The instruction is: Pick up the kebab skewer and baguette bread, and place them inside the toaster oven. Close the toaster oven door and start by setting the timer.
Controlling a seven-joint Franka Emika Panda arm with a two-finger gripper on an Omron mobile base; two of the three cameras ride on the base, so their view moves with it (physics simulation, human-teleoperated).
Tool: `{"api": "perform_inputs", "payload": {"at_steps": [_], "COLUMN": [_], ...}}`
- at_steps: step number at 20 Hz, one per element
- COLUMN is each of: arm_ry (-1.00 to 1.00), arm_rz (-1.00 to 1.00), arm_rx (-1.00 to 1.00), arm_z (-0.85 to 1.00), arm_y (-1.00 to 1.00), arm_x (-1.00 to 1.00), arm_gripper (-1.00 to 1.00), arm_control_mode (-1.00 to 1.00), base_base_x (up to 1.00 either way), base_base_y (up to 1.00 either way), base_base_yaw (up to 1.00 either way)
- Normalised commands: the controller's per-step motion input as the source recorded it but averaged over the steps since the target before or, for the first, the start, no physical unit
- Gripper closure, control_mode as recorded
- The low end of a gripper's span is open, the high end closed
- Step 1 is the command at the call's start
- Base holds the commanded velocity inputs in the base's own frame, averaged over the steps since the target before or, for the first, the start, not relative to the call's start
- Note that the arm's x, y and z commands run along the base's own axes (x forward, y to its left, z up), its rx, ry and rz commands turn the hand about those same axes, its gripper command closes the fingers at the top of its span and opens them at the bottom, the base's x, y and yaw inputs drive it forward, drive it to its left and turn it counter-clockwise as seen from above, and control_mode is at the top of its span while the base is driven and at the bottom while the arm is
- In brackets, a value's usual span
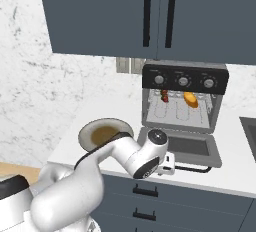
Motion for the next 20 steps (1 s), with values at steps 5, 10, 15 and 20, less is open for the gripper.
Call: {"api": "perform_inputs", "payload": {"at_steps": [5,10,15,20], "arm_ry": [0.00,-0.02,-0.05,-0.02], "arm_rz": [0.00,0.00,-0.02,-0.03], "arm_rx": [0.00,0.00,0.00,0.00], "arm_z": [-0.27,-0.14,-0.02,-0.08], "arm_y": [0.00,0.00,0.00,0.00], "arm_x": [0.14,0.25,0.35,0.24], "arm_gripper": [-1.00,-1.00,-1.00,-1.00], "arm_control_mode": [-1.00,-1.00,-1.00,-1.00], "base_base_x": [0.00,0.00,0.00,0.00], "base_base_y": [0.00,0.00,0.00,0.00], "base_base_yaw": [0.00,0.00,0.00,0.00]}}
